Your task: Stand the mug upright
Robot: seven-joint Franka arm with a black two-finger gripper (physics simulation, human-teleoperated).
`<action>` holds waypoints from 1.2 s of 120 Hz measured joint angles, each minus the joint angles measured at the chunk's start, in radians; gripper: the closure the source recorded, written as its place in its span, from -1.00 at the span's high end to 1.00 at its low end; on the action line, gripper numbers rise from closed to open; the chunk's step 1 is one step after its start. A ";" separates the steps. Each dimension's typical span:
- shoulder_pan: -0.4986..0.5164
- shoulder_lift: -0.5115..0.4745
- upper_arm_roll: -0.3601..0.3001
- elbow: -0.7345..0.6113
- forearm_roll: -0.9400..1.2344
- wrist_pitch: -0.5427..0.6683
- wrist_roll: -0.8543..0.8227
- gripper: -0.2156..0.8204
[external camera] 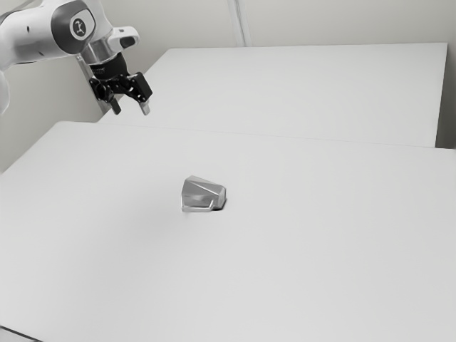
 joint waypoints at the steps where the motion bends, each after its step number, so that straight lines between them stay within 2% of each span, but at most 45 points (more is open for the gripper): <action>1: 0.000 0.000 0.000 0.000 0.000 0.000 0.000 0.58; 43: -0.001 0.004 -0.001 -0.005 -0.016 -0.009 0.011 0.58; 53: 0.008 0.019 0.022 -0.005 -0.086 -0.009 0.021 0.58; 65: 0.038 0.107 0.089 -0.005 -0.276 -0.009 0.070 0.58; 85: 0.112 0.289 0.106 -0.007 -0.574 -0.012 0.195 0.58; 119: 0.119 0.447 0.106 -0.057 -0.887 -0.005 0.406 0.58; 144: 0.105 0.487 0.100 -0.075 -0.954 -0.014 0.524 0.58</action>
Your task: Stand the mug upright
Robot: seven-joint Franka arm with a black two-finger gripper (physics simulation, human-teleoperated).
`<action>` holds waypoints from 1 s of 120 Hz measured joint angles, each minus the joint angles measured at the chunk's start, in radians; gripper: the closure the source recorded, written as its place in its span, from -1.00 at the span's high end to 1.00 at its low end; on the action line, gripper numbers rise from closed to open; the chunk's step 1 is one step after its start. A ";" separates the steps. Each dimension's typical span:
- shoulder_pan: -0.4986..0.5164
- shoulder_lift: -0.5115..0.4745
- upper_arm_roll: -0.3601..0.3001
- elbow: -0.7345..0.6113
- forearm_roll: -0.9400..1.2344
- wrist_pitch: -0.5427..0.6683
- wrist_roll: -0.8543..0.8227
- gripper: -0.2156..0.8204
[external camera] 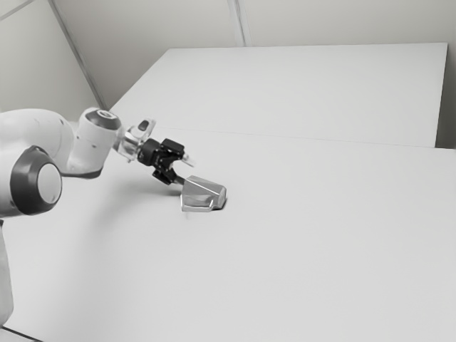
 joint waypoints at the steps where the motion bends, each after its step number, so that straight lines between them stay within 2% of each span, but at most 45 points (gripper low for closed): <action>1: -0.001 0.000 0.000 -0.001 -0.001 -0.001 0.004 0.58; 25: -0.010 0.014 -0.017 -0.017 -0.017 -0.009 0.084 0.57; 29: -0.010 0.017 -0.019 -0.018 -0.020 -0.009 0.095 0.46; 48: -0.010 0.016 -0.021 -0.023 -0.039 -0.010 0.140 -0.32; 56: -0.010 0.012 -0.021 -0.024 -0.044 -0.011 0.155 -0.52; 66: -0.014 0.001 -0.021 -0.024 -0.047 -0.011 0.172 -0.68; 82: -0.021 -0.021 -0.021 -0.024 -0.046 -0.011 0.195 -0.82; 99: -0.044 -0.106 -0.020 -0.045 -0.013 -0.002 0.212 -0.88; 120: -0.094 -0.211 -0.020 -0.050 0.222 0.071 0.178 -0.91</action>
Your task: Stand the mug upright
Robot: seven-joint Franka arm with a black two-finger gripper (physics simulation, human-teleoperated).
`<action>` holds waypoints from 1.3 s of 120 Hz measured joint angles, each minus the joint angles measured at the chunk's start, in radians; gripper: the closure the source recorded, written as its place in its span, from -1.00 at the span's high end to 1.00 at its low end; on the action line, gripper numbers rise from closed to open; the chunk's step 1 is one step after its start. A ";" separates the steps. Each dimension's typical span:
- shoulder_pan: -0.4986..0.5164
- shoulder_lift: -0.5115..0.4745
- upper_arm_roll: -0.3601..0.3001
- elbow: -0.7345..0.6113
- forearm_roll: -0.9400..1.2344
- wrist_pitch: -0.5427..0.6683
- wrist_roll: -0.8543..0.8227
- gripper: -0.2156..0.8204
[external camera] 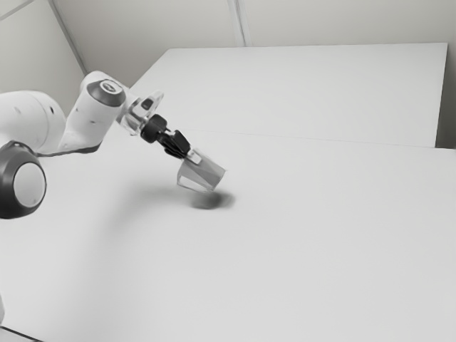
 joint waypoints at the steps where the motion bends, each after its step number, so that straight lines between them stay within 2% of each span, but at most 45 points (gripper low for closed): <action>1: -0.003 -0.005 0.000 0.000 0.018 0.005 -0.004 -0.91; 16: -0.047 -0.081 -0.009 -0.022 0.301 0.071 -0.087 -0.92; 32: -0.077 -0.170 -0.027 -0.168 0.549 0.210 -0.188 -0.93; 44: -0.069 -0.197 -0.058 -0.235 0.690 0.306 -0.273 -0.93; 66: -0.074 -0.227 -0.071 -0.379 0.809 0.464 -0.413 -0.93; 85: -0.078 -0.207 -0.072 -0.403 0.846 0.526 -0.505 -0.93; 92: -0.079 -0.199 -0.072 -0.404 0.850 0.538 -0.532 -0.81; 109: -0.080 -0.208 -0.073 -0.401 0.850 0.554 -0.587 -0.20; 121: -0.080 -0.253 -0.073 -0.397 0.850 0.549 -0.616 0.09; 136: -0.080 -0.339 -0.074 -0.359 0.845 0.503 -0.647 0.31; 156: -0.083 -0.335 -0.076 -0.161 0.826 0.370 -0.680 0.46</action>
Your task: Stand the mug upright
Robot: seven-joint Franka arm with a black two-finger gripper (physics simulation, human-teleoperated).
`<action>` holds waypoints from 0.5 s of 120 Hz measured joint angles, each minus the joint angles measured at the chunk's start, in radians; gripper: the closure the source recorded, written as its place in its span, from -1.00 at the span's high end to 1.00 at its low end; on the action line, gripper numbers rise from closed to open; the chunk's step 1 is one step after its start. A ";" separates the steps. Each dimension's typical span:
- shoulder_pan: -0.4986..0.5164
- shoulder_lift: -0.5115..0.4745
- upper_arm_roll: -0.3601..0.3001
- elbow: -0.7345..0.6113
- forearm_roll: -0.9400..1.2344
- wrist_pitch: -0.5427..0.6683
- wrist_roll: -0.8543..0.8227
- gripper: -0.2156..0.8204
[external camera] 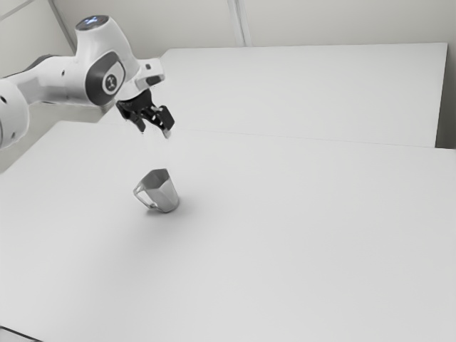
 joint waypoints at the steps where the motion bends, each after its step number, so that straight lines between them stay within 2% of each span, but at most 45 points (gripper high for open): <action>1: 0.000 0.001 0.000 0.012 -0.002 -0.008 -0.001 0.46; 27: 0.000 0.007 0.000 0.283 -0.038 -0.245 -0.033 0.54; 60: 0.001 -0.007 0.000 0.313 -0.061 -0.409 -0.059 0.57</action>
